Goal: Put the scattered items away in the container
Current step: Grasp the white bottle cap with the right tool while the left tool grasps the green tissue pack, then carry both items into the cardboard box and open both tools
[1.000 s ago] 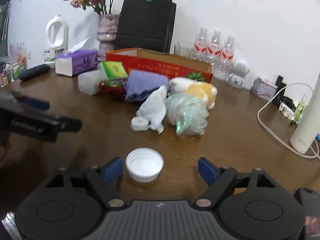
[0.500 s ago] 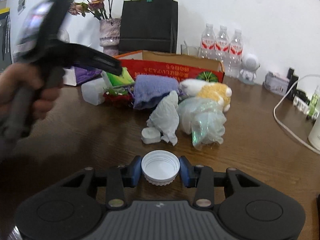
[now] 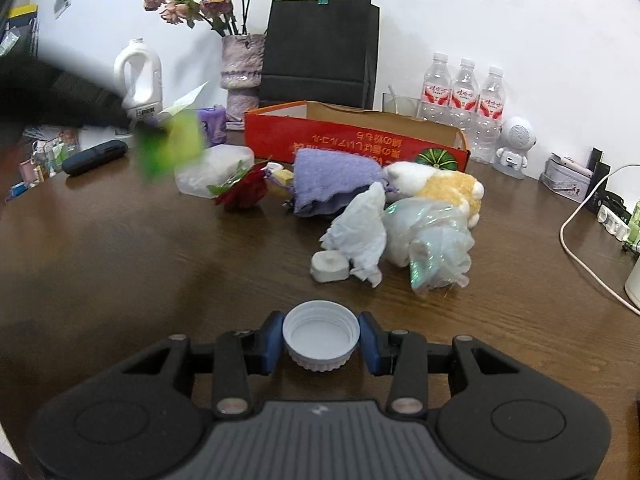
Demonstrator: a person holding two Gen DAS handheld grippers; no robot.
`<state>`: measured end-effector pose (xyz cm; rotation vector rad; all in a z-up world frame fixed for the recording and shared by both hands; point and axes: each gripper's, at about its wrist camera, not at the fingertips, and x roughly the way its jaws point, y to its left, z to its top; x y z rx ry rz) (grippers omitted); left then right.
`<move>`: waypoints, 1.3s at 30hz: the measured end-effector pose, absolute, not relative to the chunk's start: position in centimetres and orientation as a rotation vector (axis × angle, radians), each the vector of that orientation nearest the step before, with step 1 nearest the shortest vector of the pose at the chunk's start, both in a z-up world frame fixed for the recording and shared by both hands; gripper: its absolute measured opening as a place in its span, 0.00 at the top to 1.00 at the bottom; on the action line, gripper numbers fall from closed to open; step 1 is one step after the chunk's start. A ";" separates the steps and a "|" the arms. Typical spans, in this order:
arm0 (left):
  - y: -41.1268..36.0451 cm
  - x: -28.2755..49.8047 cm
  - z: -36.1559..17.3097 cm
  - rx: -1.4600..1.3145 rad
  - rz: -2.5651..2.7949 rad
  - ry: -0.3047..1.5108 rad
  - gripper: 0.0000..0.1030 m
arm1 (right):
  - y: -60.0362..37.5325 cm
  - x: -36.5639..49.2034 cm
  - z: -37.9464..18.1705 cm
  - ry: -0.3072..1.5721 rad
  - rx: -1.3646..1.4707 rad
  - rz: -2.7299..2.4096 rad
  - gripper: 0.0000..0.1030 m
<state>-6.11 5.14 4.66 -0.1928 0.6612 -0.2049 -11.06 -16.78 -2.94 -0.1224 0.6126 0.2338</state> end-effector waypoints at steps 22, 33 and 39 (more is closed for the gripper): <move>3.0 -7.8 0.5 0.031 -0.054 0.651 0.55 | -17.2 -13.6 -3.0 0.623 -0.077 0.182 0.62; 3.6 -5.4 7.7 -0.129 -0.163 0.468 0.56 | -18.0 -12.1 2.7 0.424 0.001 0.222 0.62; 2.4 8.6 12.7 -0.065 -0.116 0.378 0.55 | -21.4 -1.0 9.3 0.345 0.046 0.198 0.62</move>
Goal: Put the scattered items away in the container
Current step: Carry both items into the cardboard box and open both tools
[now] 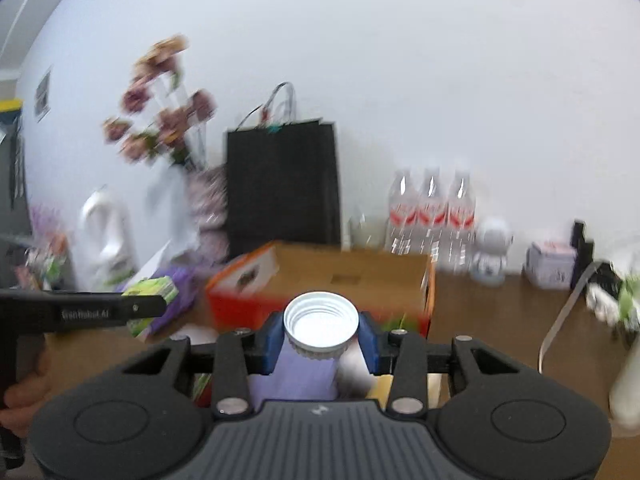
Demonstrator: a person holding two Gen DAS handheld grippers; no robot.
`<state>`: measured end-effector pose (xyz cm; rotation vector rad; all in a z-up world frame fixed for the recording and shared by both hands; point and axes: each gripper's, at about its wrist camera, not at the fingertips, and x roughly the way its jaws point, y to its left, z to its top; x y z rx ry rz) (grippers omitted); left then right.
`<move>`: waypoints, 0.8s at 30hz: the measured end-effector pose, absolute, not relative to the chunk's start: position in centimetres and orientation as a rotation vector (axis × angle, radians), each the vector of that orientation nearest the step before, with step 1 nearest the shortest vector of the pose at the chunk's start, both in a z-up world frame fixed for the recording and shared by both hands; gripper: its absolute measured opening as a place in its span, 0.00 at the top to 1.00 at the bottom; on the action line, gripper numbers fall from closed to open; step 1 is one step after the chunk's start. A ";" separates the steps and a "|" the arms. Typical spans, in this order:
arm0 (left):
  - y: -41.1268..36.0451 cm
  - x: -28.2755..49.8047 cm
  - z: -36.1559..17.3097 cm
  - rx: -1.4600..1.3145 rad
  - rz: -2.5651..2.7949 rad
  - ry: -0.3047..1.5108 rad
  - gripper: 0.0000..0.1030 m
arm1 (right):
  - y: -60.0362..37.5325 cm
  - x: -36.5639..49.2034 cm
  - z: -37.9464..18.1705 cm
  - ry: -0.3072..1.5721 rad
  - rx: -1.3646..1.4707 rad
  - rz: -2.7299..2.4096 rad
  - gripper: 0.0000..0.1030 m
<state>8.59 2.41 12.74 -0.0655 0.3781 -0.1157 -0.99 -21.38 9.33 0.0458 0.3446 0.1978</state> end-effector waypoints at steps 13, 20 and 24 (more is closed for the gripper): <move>-0.9 36.6 7.5 0.178 0.011 0.704 0.55 | -25.9 35.7 2.7 0.924 0.186 0.008 0.62; -1.9 38.0 5.2 0.265 0.029 0.781 0.48 | -23.8 37.4 0.4 0.965 -0.034 -0.061 0.62; -2.1 37.0 6.0 0.299 0.012 0.739 0.37 | -22.9 38.0 0.1 1.001 -0.097 -0.077 0.46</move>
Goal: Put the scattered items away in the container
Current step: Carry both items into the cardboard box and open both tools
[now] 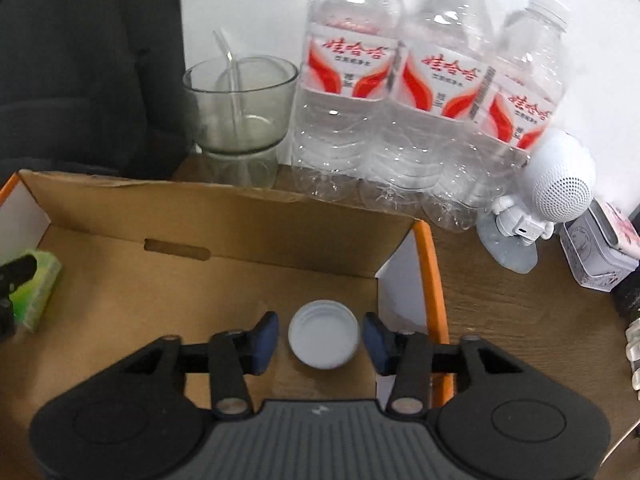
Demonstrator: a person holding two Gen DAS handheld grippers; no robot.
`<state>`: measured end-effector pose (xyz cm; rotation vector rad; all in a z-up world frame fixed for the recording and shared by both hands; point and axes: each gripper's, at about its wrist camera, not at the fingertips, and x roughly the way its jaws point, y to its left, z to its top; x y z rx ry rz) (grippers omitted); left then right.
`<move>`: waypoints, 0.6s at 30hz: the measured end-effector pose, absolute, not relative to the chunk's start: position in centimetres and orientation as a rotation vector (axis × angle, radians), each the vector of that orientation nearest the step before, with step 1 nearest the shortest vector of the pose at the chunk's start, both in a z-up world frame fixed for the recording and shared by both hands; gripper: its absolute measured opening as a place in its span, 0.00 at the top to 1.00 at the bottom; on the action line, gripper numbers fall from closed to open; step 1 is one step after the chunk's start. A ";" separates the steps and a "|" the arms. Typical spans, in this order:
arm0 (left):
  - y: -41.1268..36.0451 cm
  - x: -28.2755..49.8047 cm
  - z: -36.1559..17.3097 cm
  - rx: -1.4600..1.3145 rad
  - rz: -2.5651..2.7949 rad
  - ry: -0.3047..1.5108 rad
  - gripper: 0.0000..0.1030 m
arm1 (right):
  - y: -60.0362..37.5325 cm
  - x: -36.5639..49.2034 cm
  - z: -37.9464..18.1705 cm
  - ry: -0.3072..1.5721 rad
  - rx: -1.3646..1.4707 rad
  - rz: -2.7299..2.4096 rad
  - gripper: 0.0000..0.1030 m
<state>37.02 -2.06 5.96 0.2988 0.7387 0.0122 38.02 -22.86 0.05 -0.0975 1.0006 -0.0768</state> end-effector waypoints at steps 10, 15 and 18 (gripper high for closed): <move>2.2 32.7 15.6 -0.003 -0.009 0.859 0.18 | -25.6 33.8 8.3 1.075 0.193 0.014 0.18; 2.2 25.1 17.8 0.044 0.030 0.645 0.03 | -24.3 28.4 13.2 0.943 0.152 0.032 0.13; 2.1 18.0 17.0 0.062 0.002 0.335 0.00 | -22.6 22.3 14.1 0.706 0.084 0.040 0.00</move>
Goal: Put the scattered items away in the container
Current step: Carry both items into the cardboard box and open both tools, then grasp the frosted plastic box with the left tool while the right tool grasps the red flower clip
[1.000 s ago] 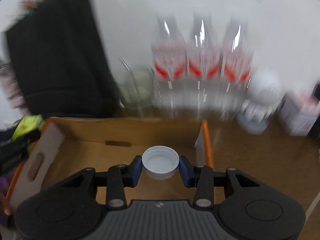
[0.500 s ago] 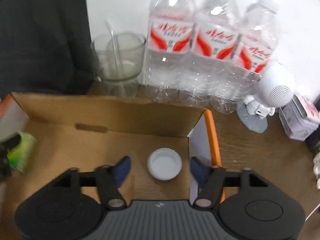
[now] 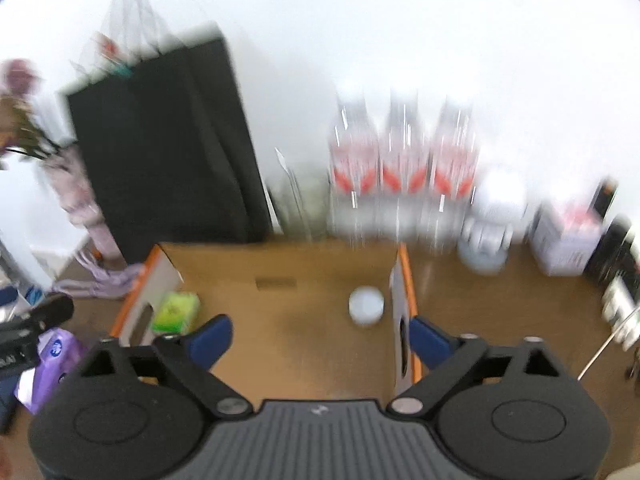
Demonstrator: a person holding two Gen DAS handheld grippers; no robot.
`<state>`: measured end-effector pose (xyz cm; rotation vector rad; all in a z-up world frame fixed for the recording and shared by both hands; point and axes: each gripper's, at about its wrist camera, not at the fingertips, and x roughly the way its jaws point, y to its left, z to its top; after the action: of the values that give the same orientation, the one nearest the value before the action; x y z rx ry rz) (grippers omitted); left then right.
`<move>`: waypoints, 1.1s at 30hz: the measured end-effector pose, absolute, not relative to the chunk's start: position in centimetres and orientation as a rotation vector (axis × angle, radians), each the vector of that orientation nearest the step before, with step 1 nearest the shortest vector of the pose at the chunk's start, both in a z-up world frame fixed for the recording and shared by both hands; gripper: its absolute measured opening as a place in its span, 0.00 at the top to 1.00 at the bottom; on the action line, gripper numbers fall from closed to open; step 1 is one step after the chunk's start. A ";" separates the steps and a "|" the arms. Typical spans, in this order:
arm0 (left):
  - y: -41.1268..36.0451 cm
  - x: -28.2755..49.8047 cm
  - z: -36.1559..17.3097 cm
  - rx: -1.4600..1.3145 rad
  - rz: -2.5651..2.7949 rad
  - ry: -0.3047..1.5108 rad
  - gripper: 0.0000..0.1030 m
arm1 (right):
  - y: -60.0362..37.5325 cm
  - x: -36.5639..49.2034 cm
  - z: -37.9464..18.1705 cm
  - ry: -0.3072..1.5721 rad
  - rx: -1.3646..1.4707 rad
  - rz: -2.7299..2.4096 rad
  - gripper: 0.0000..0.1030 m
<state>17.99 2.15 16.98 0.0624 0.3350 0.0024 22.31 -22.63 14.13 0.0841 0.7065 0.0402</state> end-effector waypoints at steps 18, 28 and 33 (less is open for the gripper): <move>2.3 -5.5 7.6 -0.072 -0.009 0.352 0.00 | -19.3 -4.3 5.7 0.427 0.113 0.078 0.00; 3.8 -17.5 4.8 0.021 -0.047 0.415 0.00 | -17.8 -20.5 2.0 0.445 0.035 0.088 0.00; 4.7 -18.2 4.5 0.012 -0.017 0.433 0.00 | -18.4 -22.4 1.5 0.449 0.139 0.142 0.00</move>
<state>-18.19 4.71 4.52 0.0124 0.4328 -0.0169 -22.37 -18.38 1.53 0.1386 0.4489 0.1415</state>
